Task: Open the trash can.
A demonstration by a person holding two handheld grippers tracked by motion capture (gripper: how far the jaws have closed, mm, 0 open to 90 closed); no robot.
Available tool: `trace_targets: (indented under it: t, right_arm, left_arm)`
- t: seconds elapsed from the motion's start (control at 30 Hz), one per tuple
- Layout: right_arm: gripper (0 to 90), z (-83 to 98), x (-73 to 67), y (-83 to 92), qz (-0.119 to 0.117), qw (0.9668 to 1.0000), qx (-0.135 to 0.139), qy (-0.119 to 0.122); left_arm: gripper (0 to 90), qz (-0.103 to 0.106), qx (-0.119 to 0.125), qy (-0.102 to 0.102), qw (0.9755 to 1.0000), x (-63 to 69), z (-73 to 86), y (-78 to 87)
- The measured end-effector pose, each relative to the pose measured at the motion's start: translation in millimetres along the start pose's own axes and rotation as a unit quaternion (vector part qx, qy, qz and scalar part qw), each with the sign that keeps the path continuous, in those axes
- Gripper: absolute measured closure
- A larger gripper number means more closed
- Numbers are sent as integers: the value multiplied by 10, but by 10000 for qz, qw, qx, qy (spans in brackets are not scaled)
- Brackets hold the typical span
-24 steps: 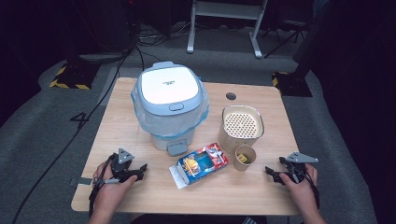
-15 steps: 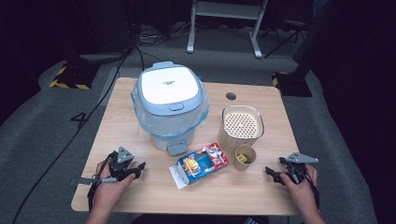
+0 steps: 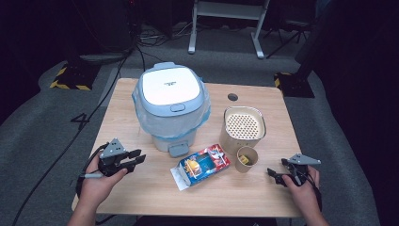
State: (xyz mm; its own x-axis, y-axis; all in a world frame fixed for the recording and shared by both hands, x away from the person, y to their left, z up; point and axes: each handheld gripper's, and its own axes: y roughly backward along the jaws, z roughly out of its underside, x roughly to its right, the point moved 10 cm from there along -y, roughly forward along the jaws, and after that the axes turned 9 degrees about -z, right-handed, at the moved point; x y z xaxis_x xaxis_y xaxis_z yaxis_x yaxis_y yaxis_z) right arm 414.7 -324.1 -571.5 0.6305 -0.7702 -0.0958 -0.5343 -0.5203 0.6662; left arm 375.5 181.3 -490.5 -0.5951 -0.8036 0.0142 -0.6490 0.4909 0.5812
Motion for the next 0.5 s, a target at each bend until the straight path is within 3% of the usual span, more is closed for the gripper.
trace_targets:
  t: [0.03, 0.1, 0.27, 0.3, 0.33, 0.5]
  right_arm:
    - [187, 0, 0, 0, 0, 10000, 0, 0]
    - [187, 0, 0, 0, 1, 10000, 1, -1]
    - [187, 0, 0, 0, 1, 10000, 1, 0]
    - [187, 0, 0, 0, 1, 10000, 1, 0]
    - [187, 0, 0, 0, 1, 10000, 2, 0]
    - [187, 0, 0, 0, 2, 10000, 2, 0]
  left_arm:
    - [703, 0, 0, 0, 10000, 0, 0, 0]
    - [721, 157, 25, -118, 9998, 31, -38, 42]
    - [824, 577, 236, -179, 9979, 112, -180, 169]
    - [845, 577, 236, -179, 9979, 112, -180, 169]
    - [868, 734, 310, -160, 9967, 129, -232, 218]
    - [900, 1001, 579, -79, 9933, 146, -376, 313]
